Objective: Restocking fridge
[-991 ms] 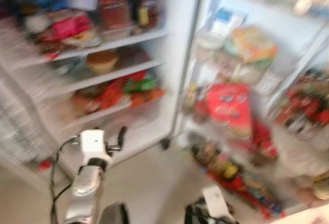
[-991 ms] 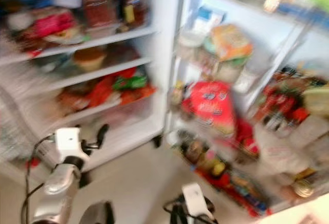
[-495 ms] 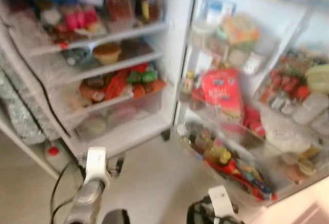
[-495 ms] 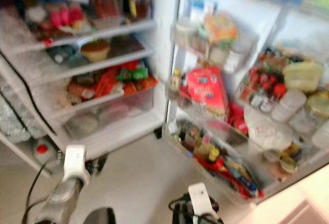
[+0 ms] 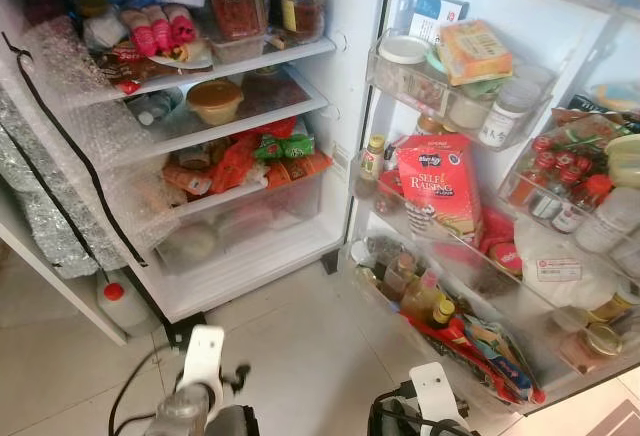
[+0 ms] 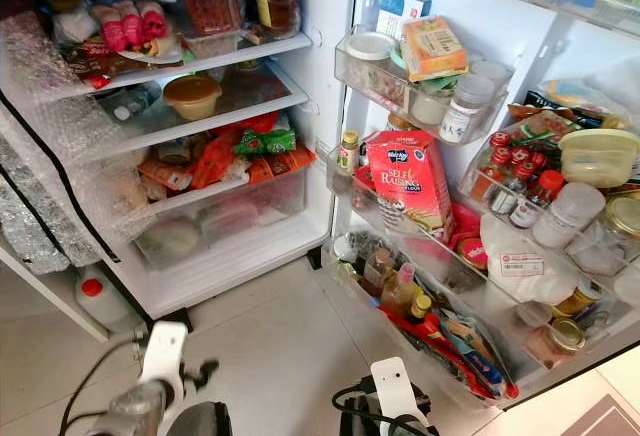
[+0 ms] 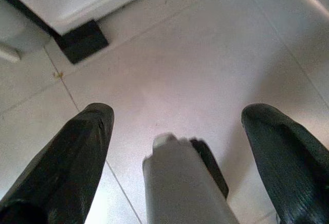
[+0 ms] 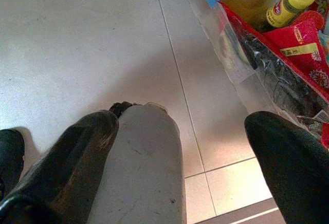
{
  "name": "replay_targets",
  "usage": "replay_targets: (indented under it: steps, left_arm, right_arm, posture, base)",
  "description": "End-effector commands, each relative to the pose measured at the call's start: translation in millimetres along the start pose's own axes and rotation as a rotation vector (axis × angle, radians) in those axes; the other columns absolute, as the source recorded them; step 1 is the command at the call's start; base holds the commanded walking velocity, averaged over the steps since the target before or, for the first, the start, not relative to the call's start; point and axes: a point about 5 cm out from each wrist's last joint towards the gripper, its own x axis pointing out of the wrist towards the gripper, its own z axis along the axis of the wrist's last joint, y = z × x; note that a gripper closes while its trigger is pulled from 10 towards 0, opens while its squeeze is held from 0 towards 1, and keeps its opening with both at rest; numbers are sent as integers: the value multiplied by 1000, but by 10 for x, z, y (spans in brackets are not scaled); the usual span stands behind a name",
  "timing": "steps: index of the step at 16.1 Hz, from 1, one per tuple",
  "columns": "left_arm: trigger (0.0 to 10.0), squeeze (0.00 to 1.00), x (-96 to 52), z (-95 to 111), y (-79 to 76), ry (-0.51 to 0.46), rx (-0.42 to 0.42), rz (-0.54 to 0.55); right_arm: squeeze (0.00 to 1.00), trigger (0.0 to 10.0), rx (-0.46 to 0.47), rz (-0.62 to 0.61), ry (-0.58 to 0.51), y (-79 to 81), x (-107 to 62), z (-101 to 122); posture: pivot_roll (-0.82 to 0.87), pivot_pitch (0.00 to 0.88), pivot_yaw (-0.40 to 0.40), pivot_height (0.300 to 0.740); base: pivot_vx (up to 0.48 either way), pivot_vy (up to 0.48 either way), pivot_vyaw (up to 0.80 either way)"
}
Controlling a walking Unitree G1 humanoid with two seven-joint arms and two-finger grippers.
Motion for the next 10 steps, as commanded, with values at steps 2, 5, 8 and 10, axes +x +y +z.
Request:
replay_targets:
  steps: [2,5,8,10]
  left_arm:
    - [10000,0,-10,-69,14,36,7,11]
    - [10000,0,-9,-60,57,36,-2,25]
    - [10000,0,-19,-95,80,45,-10,32]
    - [10000,0,-22,-105,79,47,-15,33]
  right_arm:
    - [0,10000,22,20,157,43,-90,-380]
    - [0,10000,16,20,162,52,-100,-410]
    - [0,10000,20,18,157,76,-101,-409]
    - [0,10000,22,20,153,89,-101,-406]
  posture:
    - [-143,36,-8,624]
    - [-134,33,-10,624]
    - [-136,34,-9,624]
    - [-136,46,-12,624]
  base:
    - [0,0,0]
    - [0,0,0]
    - [0,0,0]
    - [0,0,0]
